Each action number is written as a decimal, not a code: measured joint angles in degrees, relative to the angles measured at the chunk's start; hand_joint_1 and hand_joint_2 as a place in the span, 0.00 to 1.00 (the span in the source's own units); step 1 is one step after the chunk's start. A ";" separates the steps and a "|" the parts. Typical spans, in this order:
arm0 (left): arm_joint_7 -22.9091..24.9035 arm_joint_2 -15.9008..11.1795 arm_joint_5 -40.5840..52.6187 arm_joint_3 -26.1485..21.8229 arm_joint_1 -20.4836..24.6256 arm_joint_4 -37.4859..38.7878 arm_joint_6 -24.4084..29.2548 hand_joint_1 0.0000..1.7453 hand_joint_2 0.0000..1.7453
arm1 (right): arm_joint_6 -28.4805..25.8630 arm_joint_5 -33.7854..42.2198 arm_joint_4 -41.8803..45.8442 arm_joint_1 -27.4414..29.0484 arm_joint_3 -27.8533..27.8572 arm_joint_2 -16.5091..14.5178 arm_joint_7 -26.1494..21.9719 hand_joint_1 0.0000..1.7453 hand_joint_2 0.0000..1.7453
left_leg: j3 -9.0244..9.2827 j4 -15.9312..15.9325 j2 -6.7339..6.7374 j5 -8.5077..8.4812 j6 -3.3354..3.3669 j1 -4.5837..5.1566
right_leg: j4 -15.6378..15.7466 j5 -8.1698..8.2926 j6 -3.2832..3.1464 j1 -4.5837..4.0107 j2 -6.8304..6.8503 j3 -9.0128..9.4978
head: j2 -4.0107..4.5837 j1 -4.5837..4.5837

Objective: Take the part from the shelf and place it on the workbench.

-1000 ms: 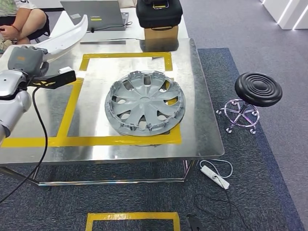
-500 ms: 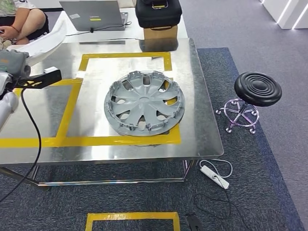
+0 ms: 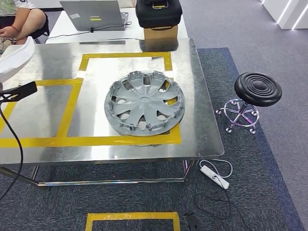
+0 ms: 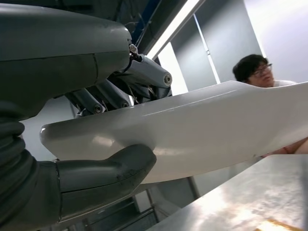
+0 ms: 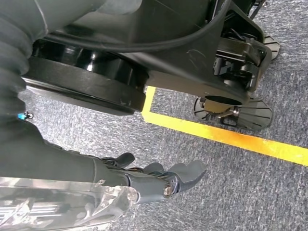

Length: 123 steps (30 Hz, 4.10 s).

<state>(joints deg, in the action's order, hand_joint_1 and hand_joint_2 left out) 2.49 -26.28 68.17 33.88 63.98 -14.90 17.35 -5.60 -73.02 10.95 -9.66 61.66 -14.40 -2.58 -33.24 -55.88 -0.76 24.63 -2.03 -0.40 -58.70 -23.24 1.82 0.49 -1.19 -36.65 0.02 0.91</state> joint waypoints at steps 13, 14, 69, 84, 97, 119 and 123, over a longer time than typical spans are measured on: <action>0.10 -1.79 -1.50 -1.96 -1.92 0.49 1.40 0.00 0.00 | 0.04 0.08 0.00 -0.03 0.00 0.00 -0.09 0.00 0.00 | 0.01 0.00 -0.01 0.00 0.00 0.01 | 0.00 0.00 -0.01 0.01 0.00 0.03 | 0.00 0.01; 0.03 -1.86 -1.56 -2.12 -2.06 0.49 1.52 0.00 0.00 | 0.04 0.06 0.00 -0.03 0.00 0.00 -0.09 0.00 0.00 | 0.01 0.00 -0.01 0.00 0.00 0.01 | 0.00 0.00 -0.01 0.01 0.01 0.02 | 0.00 0.01; -7.21 -2.44 -7.74 -12.76 -13.09 0.51 5.69 0.00 0.00 | 0.17 -0.54 -0.01 0.10 -0.36 -0.04 -0.09 0.00 0.00 | -2.10 -4.49 0.63 2.76 -1.98 -1.48 | -1.04 -1.33 -1.35 0.44 0.20 0.94 | 0.00 0.01; -7.49 -2.20 -6.96 -13.03 -14.09 0.51 5.64 0.00 0.00 | 0.16 -0.70 0.02 0.25 -0.44 -0.02 -0.07 0.00 0.00 | 1.09 -1.07 0.66 1.22 0.78 -1.05 | -3.86 -1.13 0.84 -0.20 0.49 -3.33 | 0.00 0.01; -7.50 -2.29 -6.48 -13.03 -14.46 0.51 5.53 0.00 0.00 | 0.18 -0.97 0.04 0.09 -0.48 0.00 -0.04 0.00 0.00 | -1.91 -0.97 0.68 -1.81 -0.71 -0.62 | -0.15 -3.13 -1.18 -0.83 0.58 4.01 | 0.00 0.14; -7.84 -2.13 -5.01 -13.21 -15.05 0.51 5.33 0.00 0.00 | 0.20 -1.14 0.07 0.20 -0.48 0.13 -0.09 0.00 0.00 | -0.99 -1.17 0.51 -0.44 1.55 -0.59 | -16.73 -8.89 0.65 -0.53 0.72 -6.07 | 0.00 -0.20; -7.91 -2.22 -4.76 -13.21 -15.07 0.51 5.24 0.00 0.00 | 0.20 -1.14 0.07 -0.05 -0.48 0.13 -0.09 0.00 0.00 | -2.05 -1.18 0.50 -1.61 1.26 -0.10 | -3.88 -4.80 -0.80 -1.07 0.74 3.13 | 0.00 -0.26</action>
<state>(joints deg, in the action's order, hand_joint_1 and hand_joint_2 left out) -5.42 -28.50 63.41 20.67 48.91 -14.38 22.59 -5.39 -74.16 11.02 -9.71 61.18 -14.27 -2.67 -35.28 -57.06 -0.27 23.02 -0.78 -0.50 -62.58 -28.04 1.02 -0.59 -0.44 -33.51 0.02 0.65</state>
